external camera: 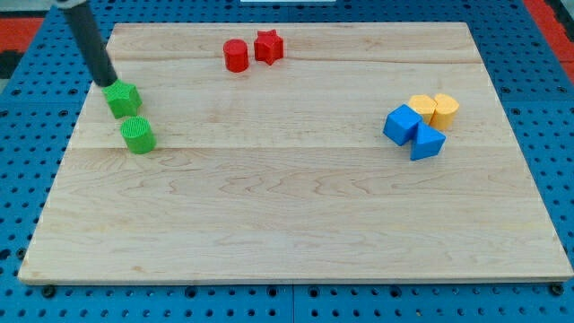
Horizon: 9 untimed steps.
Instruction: Point your arm diagonally above yellow heart
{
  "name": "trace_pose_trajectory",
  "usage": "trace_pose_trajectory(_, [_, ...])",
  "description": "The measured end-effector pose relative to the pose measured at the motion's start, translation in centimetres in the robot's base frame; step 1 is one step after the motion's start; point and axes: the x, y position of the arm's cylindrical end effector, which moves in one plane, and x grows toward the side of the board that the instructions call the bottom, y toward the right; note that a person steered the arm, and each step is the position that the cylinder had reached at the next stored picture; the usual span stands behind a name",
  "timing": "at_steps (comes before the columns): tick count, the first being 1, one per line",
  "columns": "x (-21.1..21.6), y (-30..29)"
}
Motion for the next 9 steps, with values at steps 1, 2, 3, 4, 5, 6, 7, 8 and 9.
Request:
trace_pose_trajectory(1, [0.8,2.9])
trace_pose_trajectory(2, [-4.6,5.0])
trace_pose_trajectory(3, [-4.0,11.8])
trace_pose_trajectory(4, [-3.9,14.7])
trace_pose_trajectory(5, [-3.9,16.7])
trace_pose_trajectory(6, [-3.9,19.2])
trace_pose_trajectory(7, [-3.9,19.2])
trace_pose_trajectory(8, [-3.2,19.2])
trace_pose_trajectory(9, [-2.7,19.2])
